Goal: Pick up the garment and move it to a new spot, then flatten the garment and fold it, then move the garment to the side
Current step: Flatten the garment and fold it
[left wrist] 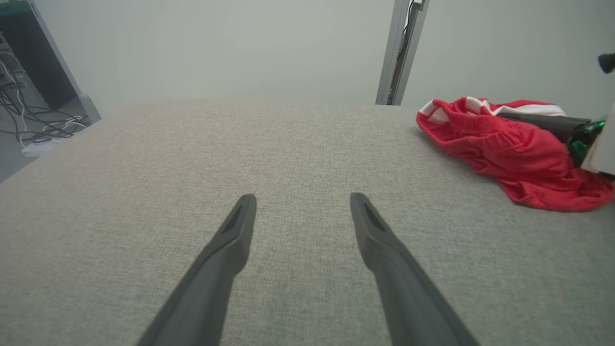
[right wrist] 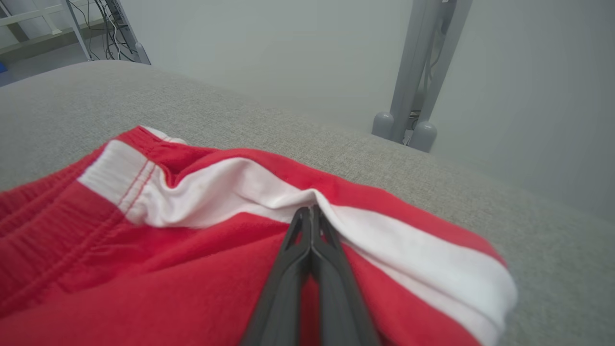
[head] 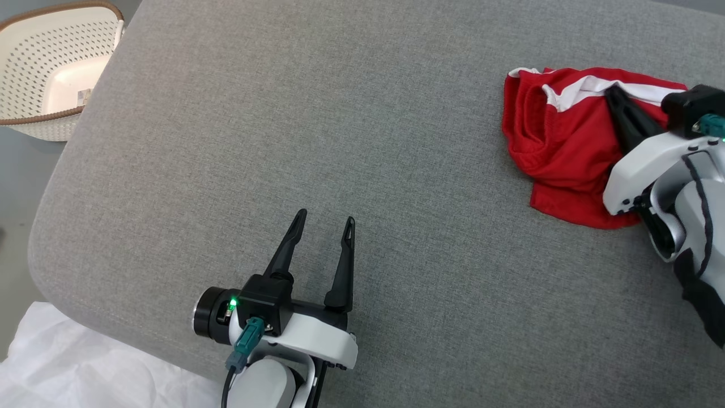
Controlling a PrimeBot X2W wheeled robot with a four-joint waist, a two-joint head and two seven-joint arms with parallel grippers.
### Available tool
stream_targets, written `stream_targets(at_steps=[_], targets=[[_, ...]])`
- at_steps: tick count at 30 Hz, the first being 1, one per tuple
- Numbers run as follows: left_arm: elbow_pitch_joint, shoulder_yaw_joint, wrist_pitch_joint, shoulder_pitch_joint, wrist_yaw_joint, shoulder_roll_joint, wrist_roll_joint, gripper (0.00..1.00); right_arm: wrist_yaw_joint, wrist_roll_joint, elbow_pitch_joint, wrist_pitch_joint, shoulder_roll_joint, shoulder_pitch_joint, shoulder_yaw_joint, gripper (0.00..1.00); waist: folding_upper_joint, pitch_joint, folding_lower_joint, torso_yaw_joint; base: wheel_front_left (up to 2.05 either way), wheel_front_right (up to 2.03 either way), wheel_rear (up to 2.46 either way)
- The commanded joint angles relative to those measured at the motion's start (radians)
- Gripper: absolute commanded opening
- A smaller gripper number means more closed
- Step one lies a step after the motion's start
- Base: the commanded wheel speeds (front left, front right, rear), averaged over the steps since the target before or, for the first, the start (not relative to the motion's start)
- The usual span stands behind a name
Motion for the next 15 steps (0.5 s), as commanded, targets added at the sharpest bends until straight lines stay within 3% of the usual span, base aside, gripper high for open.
stream_targets(at_steps=[1,15], targets=[[0.003,0.005,-0.003,-0.011,0.009,0.004,-0.004,1.0,0.0,0.004,-0.007,-0.001,0.01,0.041,0.009,0.0,0.0,-0.001,0.0,-0.006,0.0,0.0,0.0],[0.04,0.041,-0.003,0.001,-0.013,0.004,0.02,1.0,0.0,0.003,-0.017,0.004,0.057,0.26,0.009,0.0,0.0,-0.082,0.0,-0.077,0.0,0.0,0.0]])
